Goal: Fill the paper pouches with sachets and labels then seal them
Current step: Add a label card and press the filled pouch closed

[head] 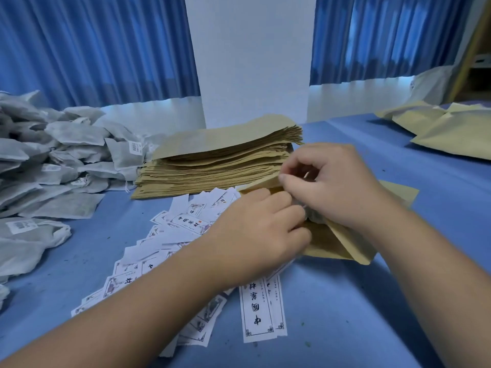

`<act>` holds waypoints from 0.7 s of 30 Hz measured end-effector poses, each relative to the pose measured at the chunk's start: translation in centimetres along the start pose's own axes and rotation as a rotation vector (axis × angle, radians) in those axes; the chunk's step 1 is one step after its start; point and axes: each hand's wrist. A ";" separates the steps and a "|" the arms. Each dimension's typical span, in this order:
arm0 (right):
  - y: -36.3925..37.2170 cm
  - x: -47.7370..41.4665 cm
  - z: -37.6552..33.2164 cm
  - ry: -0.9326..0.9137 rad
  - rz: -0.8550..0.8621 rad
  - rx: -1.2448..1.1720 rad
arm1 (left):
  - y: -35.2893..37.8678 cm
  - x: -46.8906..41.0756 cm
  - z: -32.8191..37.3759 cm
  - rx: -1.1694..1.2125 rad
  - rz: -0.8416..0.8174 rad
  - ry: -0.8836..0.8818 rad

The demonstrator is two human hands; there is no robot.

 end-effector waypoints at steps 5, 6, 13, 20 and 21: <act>-0.6 0.0 0.2 0.004 0.031 -0.012 | 0.0 -1.1 0.7 -0.057 0.152 -0.082; -0.7 0.0 0.3 0.005 0.036 -0.018 | 0.0 -1.0 0.8 -0.055 0.166 -0.087; -0.8 0.0 0.4 0.007 0.029 -0.036 | 0.3 -0.3 2.4 0.020 0.224 -0.059; -0.9 -0.1 0.7 0.019 0.015 -0.013 | 1.5 -0.8 1.6 0.327 -0.267 -0.150; -0.9 -0.1 0.7 0.019 0.011 -0.006 | 1.3 -1.1 1.5 0.395 -0.322 -0.188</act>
Point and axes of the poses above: each hand's wrist, its own x-axis away from the middle knuckle, its own y-axis out of the palm, z = x × y, and after that the axes turned 13 degrees about -z, right-handed
